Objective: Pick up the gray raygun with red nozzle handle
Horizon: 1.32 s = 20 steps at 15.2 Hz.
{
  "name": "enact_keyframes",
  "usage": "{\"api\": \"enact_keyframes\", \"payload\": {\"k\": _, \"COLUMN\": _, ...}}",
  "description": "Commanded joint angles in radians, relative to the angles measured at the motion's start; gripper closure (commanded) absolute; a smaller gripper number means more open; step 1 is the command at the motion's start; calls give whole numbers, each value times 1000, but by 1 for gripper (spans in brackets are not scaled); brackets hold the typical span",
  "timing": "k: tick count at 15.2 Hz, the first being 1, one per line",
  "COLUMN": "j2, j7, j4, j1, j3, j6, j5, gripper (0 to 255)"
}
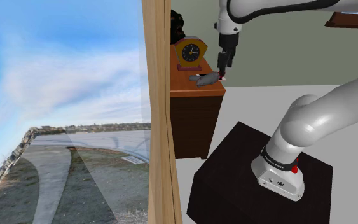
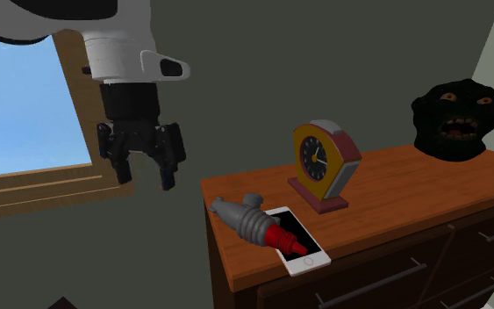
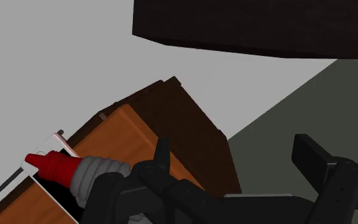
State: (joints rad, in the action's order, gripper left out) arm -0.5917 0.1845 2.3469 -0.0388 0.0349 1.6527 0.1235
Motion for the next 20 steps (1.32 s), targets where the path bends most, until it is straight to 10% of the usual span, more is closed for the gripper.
{"api": "enact_keyframes", "payload": {"k": 1, "j2": 79, "j7": 15, "j4": -39, "j1": -8, "j3": 22, "j6": 34, "j5": 2, "gripper": 0}}
{"api": "enact_keyframes", "payload": {"k": 20, "j2": 744, "j7": 166, "j4": -504, "j1": -74, "j3": 143, "j6": 171, "j5": -101, "gripper": 0}}
